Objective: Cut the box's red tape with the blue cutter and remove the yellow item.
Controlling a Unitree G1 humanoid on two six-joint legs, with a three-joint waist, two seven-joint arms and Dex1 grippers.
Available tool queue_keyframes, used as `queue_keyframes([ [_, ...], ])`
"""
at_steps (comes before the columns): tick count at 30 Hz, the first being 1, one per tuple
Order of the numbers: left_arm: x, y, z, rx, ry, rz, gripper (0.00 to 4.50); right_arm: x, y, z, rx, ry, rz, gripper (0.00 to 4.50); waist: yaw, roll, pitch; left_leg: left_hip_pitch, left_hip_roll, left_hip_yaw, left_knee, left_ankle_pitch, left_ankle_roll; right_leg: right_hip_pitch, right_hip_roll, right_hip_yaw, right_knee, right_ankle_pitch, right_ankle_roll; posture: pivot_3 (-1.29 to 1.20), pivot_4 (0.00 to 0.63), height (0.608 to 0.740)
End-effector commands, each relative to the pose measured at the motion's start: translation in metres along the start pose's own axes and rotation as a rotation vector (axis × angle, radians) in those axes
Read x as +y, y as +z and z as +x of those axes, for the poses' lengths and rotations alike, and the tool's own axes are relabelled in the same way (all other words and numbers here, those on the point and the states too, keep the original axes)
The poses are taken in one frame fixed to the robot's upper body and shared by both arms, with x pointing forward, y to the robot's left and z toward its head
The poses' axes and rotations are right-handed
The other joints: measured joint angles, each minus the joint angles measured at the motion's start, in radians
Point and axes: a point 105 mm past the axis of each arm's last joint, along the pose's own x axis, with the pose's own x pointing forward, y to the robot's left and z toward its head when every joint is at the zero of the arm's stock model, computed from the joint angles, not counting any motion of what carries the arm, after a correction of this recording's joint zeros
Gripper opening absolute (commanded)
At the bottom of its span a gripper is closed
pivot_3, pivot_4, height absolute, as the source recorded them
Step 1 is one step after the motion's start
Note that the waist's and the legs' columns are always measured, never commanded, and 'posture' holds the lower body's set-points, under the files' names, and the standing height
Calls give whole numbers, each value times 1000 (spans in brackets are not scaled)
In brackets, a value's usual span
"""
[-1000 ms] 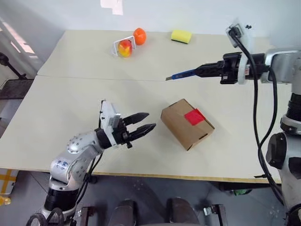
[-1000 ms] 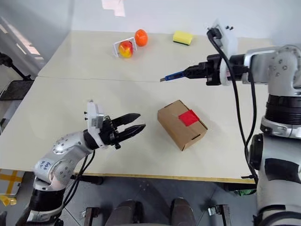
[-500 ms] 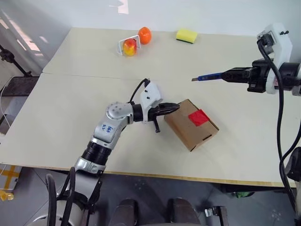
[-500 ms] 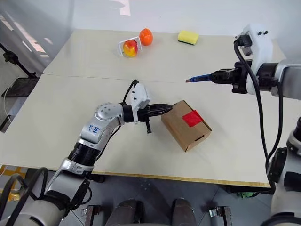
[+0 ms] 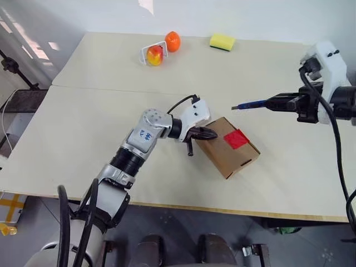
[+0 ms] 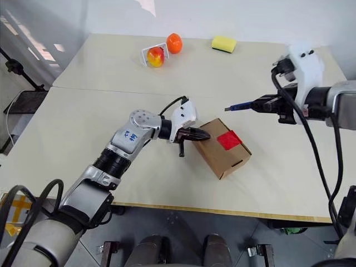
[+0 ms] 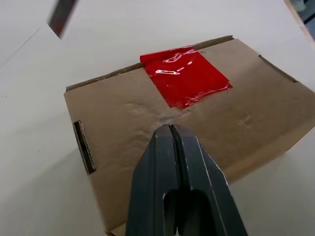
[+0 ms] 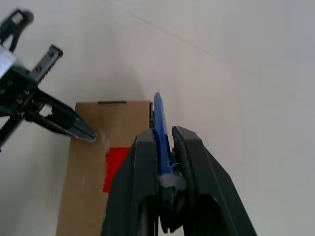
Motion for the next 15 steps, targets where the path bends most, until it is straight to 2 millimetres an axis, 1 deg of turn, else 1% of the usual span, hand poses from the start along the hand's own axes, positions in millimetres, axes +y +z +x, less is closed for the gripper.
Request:
queue_keyframes([
  [1, 0, 4, 2, 32, -25, 31, 0, 8, 2, -2, -11, 30, -14, 166, 0, 0, 0, 0, 0, 0, 0, 0, 0, 0, 0, 0, 0, 0, 0, 0, 150, 740],
  [6, 3, 5, 5, 42, -26, 32, 0, 12, -4, 3, 13, 45, -15, 166, 1, 0, 0, -1, -1, 0, 0, 0, 0, 0, -1, -2, 0, 0, 0, 0, 150, 740],
  [12, 4, 9, 6, 37, -26, 32, 0, 4, -20, 14, 73, 10, 20, 166, 1, 0, 0, -2, 0, 0, 1, 0, 1, 0, -2, -3, 0, 0, 0, 0, 150, 740],
  [15, 6, 8, 5, 38, -23, 31, 0, 2, -22, 14, 77, -3, 23, 166, 1, 0, 0, -2, -1, 0, 1, 1, 1, 0, -2, -3, 0, 0, 0, 0, 150, 740],
])
